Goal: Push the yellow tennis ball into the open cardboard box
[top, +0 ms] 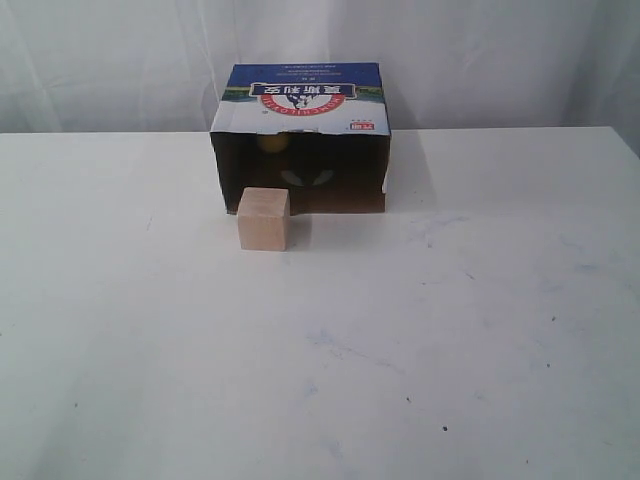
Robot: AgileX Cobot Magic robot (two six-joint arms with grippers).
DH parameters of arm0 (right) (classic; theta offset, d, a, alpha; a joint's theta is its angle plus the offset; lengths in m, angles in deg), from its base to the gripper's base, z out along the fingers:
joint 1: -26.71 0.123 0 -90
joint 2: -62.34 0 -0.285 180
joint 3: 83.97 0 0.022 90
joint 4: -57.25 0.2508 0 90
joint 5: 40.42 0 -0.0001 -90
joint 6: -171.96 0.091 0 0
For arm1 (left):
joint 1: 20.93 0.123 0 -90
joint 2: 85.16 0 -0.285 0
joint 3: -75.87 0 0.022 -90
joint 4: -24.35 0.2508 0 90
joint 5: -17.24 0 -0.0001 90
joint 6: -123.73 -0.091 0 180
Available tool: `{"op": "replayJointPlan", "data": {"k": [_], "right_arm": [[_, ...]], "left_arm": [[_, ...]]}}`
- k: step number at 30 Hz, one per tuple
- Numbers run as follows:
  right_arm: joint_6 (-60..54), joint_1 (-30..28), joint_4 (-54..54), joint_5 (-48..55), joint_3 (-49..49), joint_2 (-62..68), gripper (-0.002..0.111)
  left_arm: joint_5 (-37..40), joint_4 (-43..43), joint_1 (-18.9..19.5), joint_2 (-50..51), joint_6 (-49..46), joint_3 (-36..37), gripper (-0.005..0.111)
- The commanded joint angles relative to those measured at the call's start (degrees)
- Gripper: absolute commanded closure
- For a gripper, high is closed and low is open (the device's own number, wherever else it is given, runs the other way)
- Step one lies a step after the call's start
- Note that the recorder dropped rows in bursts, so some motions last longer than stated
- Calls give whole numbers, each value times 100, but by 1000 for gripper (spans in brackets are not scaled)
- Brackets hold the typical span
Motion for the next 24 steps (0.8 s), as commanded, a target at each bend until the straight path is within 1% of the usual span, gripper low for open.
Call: {"op": "replayJointPlan", "data": {"k": [1, 4, 15, 17, 19, 20, 22, 24], "right_arm": [[79, -18, 272, -231, -686, -21, 108], [-219, -18, 136, -234, -686, -21, 108], [-221, -18, 188, -328, -686, -21, 108], [-267, -18, 516, -683, -686, -21, 108], [-561, -18, 1358, -959, -686, -21, 108], [-733, -18, 1570, -975, -686, -21, 108], [-1202, -53, 1525, -773, -686, -21, 108], [-1349, -94, 1471, -328, -686, -83, 108]], "left_arm": [[-3, -82, 4, -27, 19, 8, 107], [-3, -70, 4, -27, 19, 8, 107], [-14, -60, 4, -27, 19, 8, 107], [-14, -60, 4, -27, 19, 8, 107], [-14, -60, 4, -27, 19, 8, 107], [-14, -60, 4, -27, 19, 8, 107], [-14, -60, 4, -27, 19, 8, 107], [-14, -60, 4, -27, 19, 8, 107]]}}
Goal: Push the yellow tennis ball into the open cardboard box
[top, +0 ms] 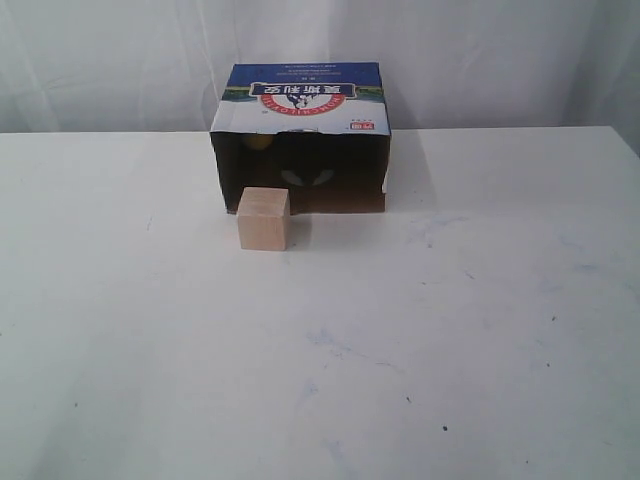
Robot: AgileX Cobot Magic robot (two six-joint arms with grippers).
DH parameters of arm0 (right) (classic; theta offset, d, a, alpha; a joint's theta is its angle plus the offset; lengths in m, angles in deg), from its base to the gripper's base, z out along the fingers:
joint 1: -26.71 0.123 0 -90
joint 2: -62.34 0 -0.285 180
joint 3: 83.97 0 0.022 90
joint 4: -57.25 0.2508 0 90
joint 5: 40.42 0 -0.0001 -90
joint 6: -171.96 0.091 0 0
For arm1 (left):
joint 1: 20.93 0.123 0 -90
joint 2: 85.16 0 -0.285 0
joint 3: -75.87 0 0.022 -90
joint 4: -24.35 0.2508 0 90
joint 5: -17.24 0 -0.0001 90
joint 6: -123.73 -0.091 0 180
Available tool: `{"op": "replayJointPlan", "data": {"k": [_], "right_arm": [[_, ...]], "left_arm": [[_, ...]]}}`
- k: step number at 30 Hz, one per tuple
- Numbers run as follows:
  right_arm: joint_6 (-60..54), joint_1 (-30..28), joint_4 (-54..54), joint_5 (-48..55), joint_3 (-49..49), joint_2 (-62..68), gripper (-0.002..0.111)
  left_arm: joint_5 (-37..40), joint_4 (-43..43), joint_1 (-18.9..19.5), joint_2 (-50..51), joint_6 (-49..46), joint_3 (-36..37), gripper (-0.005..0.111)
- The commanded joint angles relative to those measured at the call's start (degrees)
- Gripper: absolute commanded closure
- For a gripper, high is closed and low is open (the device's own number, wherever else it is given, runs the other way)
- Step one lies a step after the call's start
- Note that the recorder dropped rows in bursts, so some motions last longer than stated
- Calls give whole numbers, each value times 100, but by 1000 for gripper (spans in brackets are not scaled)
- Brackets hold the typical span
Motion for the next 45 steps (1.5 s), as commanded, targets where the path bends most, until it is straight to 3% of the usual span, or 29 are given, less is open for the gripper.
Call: {"op": "replayJointPlan", "data": {"k": [1, 5, 10, 30, 34, 40, 45], "right_arm": [[-519, -113, 30, 523, -9, -174, 108], [-519, -123, -159, 592, -9, -497, 108], [-1448, 197, 739, 741, -9, -497, 108], [-1436, 223, 822, 764, -9, -497, 108], [-1436, 223, 822, 764, -9, -497, 108], [-1436, 223, 822, 764, -9, -497, 108], [-1436, 223, 822, 764, -9, -497, 108]], "left_arm": [[-14, -60, 4, -27, 19, 8, 107], [-14, -60, 4, -27, 19, 8, 107], [-5, -59, 4, -27, 19, 8, 107], [-5, -59, 4, -27, 19, 8, 107], [305, -46, 15, -27, 19, 8, 107], [1021, 211, -430, -27, 19, 8, 107], [863, 334, -612, -27, -608, 8, 107]]}}
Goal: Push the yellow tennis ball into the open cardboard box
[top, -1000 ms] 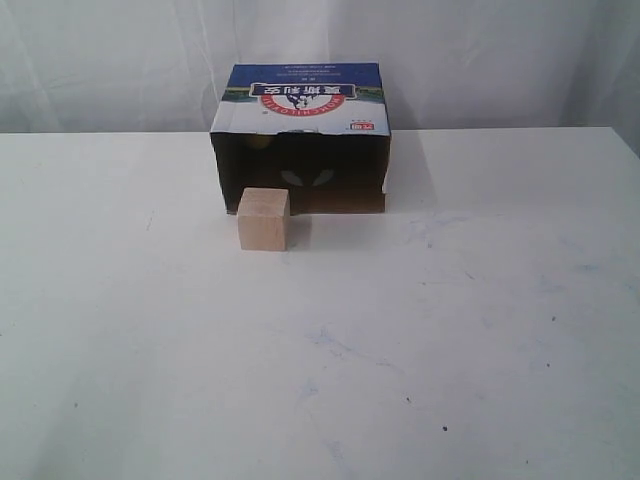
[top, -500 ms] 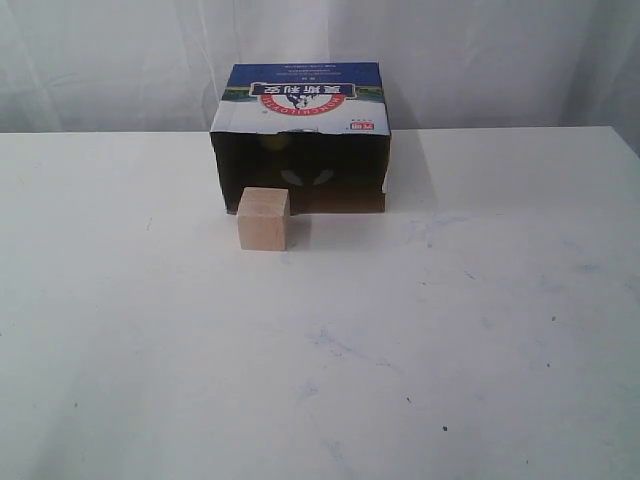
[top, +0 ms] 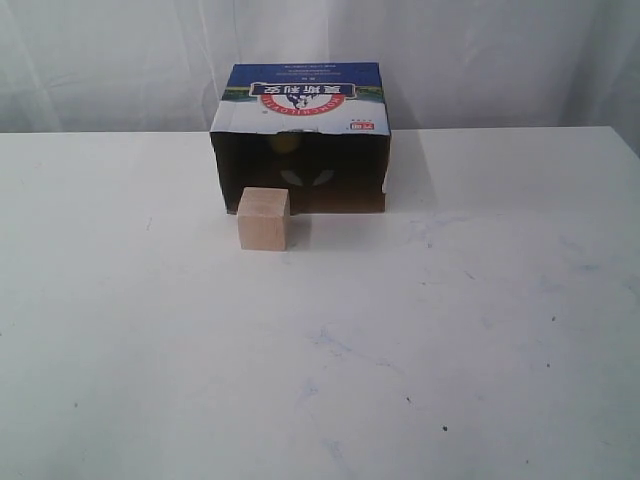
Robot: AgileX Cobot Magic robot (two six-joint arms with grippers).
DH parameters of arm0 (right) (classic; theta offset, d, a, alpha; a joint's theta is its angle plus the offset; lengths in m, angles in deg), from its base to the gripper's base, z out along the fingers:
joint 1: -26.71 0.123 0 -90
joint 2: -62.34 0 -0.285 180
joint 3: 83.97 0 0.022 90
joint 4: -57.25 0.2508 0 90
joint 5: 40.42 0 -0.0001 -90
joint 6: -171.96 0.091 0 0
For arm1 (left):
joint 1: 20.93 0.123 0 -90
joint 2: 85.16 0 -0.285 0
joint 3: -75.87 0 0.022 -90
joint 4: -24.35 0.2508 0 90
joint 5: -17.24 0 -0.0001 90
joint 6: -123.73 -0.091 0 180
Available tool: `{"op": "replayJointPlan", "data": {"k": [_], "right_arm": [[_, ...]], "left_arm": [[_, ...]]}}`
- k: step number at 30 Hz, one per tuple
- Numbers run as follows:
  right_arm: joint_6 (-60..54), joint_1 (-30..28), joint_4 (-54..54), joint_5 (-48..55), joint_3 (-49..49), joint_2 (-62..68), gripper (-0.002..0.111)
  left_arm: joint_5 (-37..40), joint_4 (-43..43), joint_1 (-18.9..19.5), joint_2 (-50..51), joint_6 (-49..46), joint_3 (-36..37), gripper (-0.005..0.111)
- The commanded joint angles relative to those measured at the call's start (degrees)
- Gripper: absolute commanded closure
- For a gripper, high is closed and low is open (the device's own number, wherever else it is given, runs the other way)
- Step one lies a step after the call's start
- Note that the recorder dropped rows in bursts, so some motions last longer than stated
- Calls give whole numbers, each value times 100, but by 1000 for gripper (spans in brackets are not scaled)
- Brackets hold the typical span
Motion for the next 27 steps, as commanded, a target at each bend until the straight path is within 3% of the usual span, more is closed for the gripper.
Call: {"op": "replayJointPlan", "data": {"k": [1, 4, 7, 9, 11, 27], "right_arm": [[-65, 4, 7, -26, -9, -34, 108], [-65, 4, 7, -26, -9, -34, 108], [-65, 4, 7, -26, -9, -34, 108], [-65, 4, 7, -26, -9, -34, 108], [-65, 4, 7, -26, -9, -34, 108], [-119, 4, 7, -26, -9, -34, 108]], "left_arm": [[-5, 90, -127, -27, -730, 8, 107], [-532, 90, -127, -27, -817, 8, 107], [-444, 280, -127, -27, -701, 8, 107], [25, 1060, -115, -27, 923, 8, 107], [25, 1235, -115, -27, 1526, 8, 107], [35, 1299, -115, -27, 1474, 8, 107]]}}
